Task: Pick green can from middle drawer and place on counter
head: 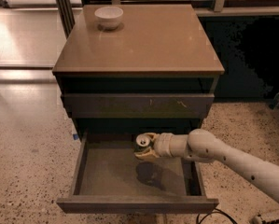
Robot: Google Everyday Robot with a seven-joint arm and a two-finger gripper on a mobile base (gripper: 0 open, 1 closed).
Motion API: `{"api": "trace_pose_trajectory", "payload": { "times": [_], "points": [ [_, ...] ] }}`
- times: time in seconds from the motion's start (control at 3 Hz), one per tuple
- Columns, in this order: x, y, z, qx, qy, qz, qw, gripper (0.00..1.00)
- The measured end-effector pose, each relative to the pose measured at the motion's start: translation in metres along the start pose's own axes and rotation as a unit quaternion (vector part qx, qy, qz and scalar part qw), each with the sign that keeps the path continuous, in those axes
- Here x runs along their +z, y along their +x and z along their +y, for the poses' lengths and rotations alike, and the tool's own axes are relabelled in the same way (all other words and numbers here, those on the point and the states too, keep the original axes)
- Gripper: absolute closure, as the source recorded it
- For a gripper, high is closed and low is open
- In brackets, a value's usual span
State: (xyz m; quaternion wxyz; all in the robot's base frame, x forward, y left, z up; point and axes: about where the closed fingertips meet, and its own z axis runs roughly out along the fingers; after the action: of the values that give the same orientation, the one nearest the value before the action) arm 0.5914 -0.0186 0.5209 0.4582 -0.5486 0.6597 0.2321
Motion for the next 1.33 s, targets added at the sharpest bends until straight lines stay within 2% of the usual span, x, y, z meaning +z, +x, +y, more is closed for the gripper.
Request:
{"api": "trace_pose_trajectory", "payload": {
  "times": [0.33,0.67,1.33],
  "points": [
    [-0.033,-0.047,-0.005,0.022,0.006,0.022,0.9995,1.0],
    [-0.074,-0.11,-0.013,0.031,0.011,0.057,0.9978,1.0],
    [-0.076,-0.12,-0.015,0.023,0.004,0.058,0.998,1.0]
  ]
}}
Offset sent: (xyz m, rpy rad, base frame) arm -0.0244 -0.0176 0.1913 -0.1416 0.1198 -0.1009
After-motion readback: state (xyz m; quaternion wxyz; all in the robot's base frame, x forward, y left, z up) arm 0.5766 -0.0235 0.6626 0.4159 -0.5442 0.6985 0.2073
